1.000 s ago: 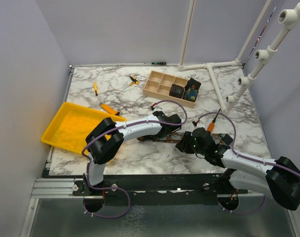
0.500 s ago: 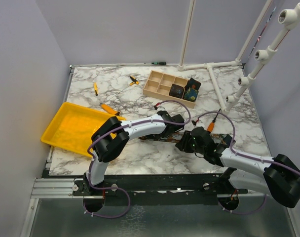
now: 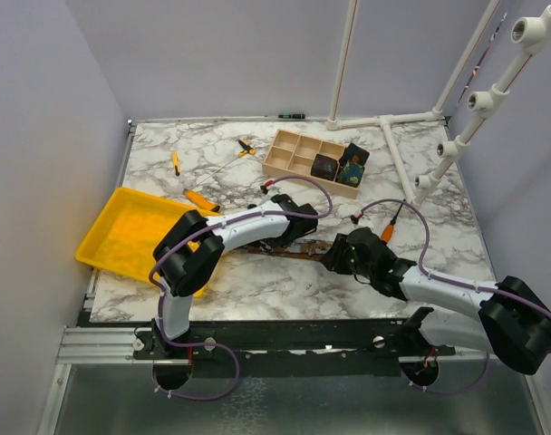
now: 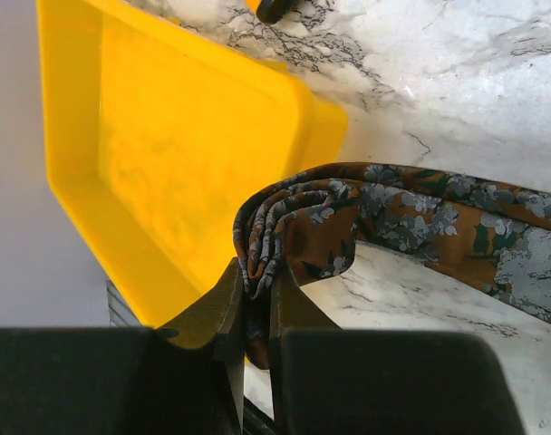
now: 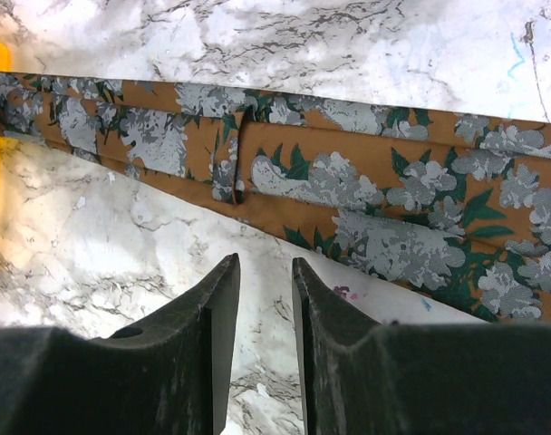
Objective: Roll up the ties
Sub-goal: Roll the tie at the center of the board.
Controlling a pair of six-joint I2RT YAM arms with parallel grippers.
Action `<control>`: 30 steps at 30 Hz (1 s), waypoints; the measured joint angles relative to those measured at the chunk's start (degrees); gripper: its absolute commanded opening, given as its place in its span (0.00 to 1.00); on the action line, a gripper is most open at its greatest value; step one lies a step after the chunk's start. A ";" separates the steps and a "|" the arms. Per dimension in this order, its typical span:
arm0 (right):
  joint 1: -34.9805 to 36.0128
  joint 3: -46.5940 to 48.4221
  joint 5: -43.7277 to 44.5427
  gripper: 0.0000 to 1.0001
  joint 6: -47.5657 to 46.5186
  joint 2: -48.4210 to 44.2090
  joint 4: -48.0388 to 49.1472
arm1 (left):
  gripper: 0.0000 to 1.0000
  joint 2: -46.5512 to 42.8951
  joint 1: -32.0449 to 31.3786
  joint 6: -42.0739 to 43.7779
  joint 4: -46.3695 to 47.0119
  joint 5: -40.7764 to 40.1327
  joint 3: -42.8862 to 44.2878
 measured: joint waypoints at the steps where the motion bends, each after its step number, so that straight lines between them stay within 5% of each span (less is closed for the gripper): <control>1: 0.00 -0.07 0.00 0.34 0.09 -0.07 0.02 | 0.00 0.22 -0.11 0.00 -0.24 -0.31 0.00; 16: 0.00 -5.42 0.00 0.33 1.97 -5.20 -0.24 | 0.00 12.72 -3.04 -0.44 -2.38 -3.43 5.11; 30: 0.00 -6.08 -0.02 0.34 2.12 -6.56 -0.52 | 0.61 15.08 -5.33 3.80 5.40 1.42 6.12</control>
